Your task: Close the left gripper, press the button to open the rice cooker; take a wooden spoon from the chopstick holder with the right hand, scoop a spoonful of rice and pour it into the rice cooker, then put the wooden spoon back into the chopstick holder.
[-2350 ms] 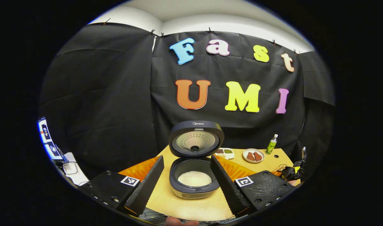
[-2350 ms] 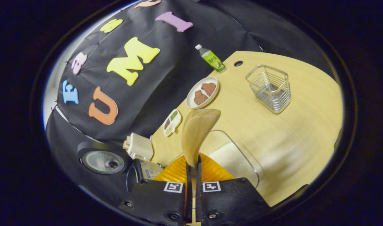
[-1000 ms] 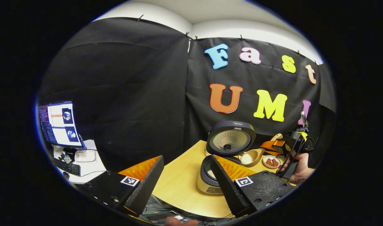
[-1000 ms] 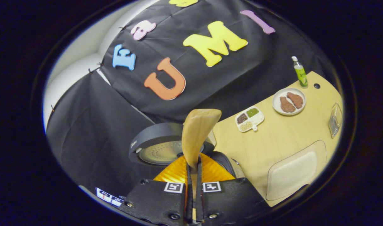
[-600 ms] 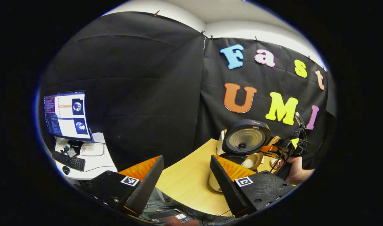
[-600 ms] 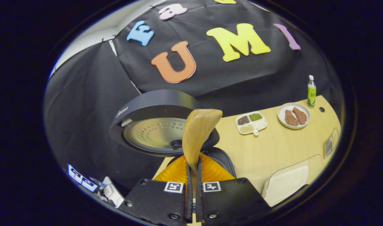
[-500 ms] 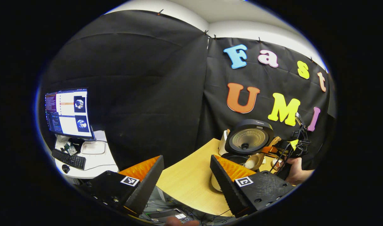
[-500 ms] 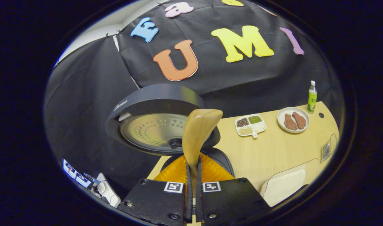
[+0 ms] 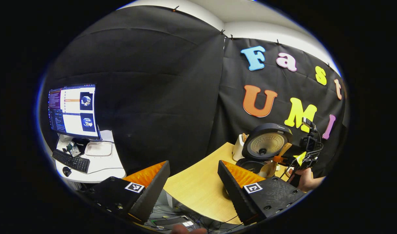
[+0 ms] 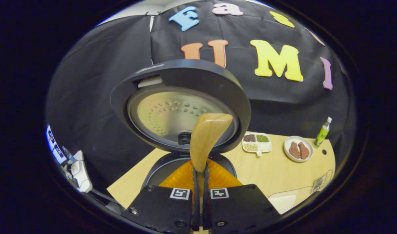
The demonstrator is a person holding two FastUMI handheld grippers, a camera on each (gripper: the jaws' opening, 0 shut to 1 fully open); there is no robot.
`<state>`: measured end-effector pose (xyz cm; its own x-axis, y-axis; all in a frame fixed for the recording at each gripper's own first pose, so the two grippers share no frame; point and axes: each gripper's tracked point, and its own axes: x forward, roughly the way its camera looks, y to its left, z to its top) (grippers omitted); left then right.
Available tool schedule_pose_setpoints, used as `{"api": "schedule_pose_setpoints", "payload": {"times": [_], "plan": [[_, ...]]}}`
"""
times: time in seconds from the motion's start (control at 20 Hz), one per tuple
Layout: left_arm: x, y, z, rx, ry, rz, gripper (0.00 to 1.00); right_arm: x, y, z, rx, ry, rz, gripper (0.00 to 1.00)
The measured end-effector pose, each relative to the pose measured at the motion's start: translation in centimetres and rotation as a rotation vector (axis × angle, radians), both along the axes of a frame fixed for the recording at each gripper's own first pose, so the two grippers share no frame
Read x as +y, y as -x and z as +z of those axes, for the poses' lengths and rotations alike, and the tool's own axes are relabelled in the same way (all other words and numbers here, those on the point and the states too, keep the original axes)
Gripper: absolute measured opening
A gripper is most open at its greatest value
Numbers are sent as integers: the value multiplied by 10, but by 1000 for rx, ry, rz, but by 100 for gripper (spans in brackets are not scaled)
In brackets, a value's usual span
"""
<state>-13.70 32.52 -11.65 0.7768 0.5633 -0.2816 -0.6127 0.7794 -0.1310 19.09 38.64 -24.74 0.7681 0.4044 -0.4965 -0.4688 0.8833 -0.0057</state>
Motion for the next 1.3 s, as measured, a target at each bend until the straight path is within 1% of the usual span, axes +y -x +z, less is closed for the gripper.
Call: {"api": "schedule_pose_setpoints", "payload": {"times": [0.25,0.45,0.55,0.7,0.95,1.05,1.1,1.25,1.3], "plan": [[3,0,-4,-12,20,11,95,5,0,9,-119,107,38,9],[8,-3,-6,-19,30,-3,95,12,8,19,-216,181,93,10],[7,-3,-6,-15,30,-13,95,16,12,24,-247,199,101,9],[7,-5,-4,-19,22,-31,95,16,14,27,-257,194,106,9],[1,-5,-9,-2,24,-61,95,13,13,32,-245,155,98,9],[-2,-6,-9,-1,18,-71,95,11,17,42,-254,121,93,9],[-4,-7,-7,-1,15,-75,95,10,20,49,-260,105,93,7],[-17,-13,-4,-9,17,-94,95,7,28,67,-260,45,96,9],[-23,-15,-1,-13,14,-105,95,5,30,73,-252,16,91,7]]}}
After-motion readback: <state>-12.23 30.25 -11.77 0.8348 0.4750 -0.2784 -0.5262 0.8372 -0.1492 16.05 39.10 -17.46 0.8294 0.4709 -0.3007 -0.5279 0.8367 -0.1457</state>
